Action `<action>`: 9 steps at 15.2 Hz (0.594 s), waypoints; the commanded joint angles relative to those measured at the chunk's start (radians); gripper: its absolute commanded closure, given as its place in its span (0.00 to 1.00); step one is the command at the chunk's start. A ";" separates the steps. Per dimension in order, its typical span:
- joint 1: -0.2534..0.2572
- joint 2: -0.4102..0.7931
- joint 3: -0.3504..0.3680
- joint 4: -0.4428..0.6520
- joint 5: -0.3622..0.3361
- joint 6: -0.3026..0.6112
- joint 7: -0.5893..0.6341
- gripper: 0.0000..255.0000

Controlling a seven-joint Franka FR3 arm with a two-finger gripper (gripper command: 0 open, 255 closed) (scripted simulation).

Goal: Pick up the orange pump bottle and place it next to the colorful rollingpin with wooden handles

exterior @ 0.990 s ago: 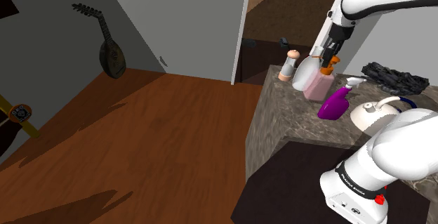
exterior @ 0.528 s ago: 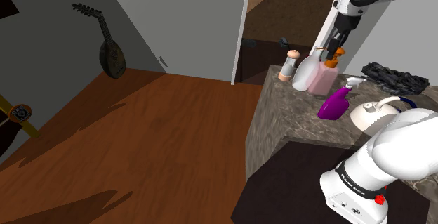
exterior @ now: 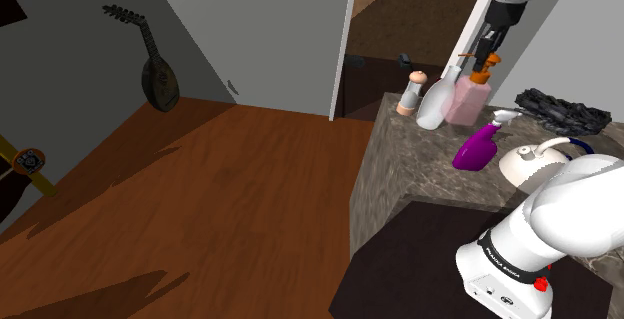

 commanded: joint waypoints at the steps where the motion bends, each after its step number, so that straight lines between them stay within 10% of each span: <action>1: 0.002 0.002 0.005 0.028 0.004 -0.027 -0.002 1.00; 9: 0.008 0.017 0.018 0.147 0.017 -0.130 -0.019 1.00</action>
